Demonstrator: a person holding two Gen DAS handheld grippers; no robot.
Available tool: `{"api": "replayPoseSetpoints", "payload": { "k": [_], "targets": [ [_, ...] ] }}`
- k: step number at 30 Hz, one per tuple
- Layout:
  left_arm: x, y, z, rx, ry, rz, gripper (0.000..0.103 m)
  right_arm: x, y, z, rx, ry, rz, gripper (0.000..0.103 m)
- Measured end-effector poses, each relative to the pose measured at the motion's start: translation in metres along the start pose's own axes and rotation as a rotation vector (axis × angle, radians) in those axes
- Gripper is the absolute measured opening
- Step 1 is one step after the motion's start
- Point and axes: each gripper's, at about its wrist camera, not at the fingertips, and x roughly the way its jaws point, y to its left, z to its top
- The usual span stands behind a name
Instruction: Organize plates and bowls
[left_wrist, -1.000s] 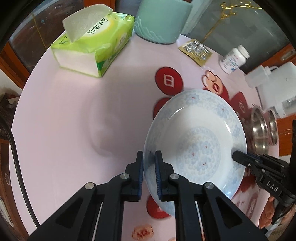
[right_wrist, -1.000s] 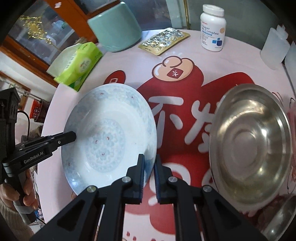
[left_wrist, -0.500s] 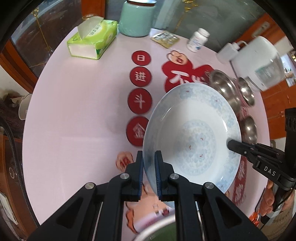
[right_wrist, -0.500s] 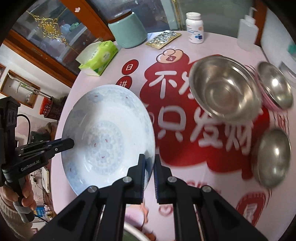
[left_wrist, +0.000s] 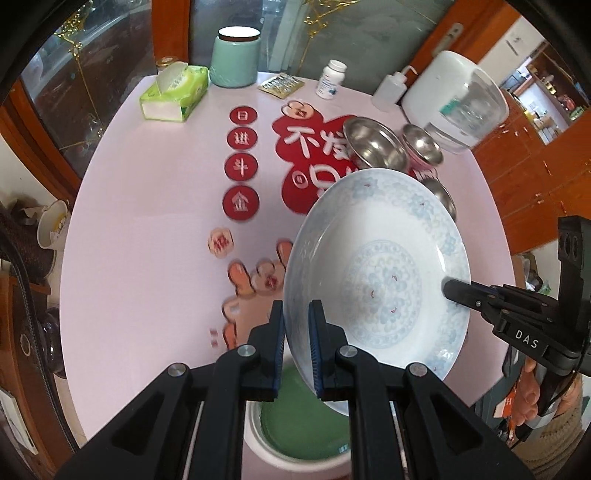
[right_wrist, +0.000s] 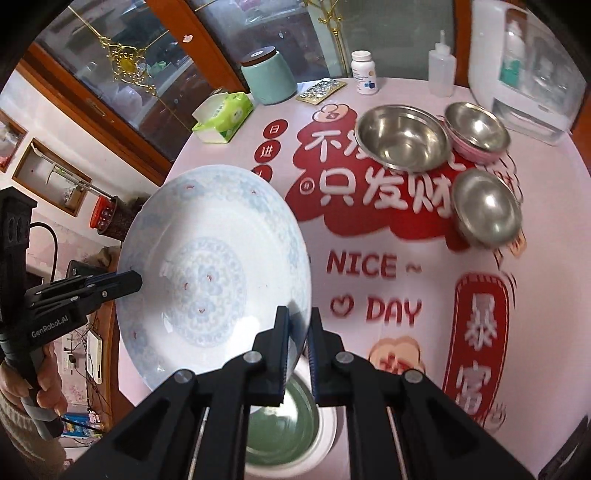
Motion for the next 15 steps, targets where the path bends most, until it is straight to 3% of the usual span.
{"api": "replayPoseSetpoints", "payload": {
  "k": [6, 15],
  "targets": [
    [0.000, -0.005, -0.059, 0.033, 0.015, -0.001, 0.009, -0.001, 0.004, -0.067, 0.026, 0.003, -0.007, 0.009],
    [0.049, 0.007, -0.136, 0.014, 0.109, -0.014, 0.009, 0.032, 0.003, -0.146, 0.016, 0.051, -0.045, 0.009]
  ]
}}
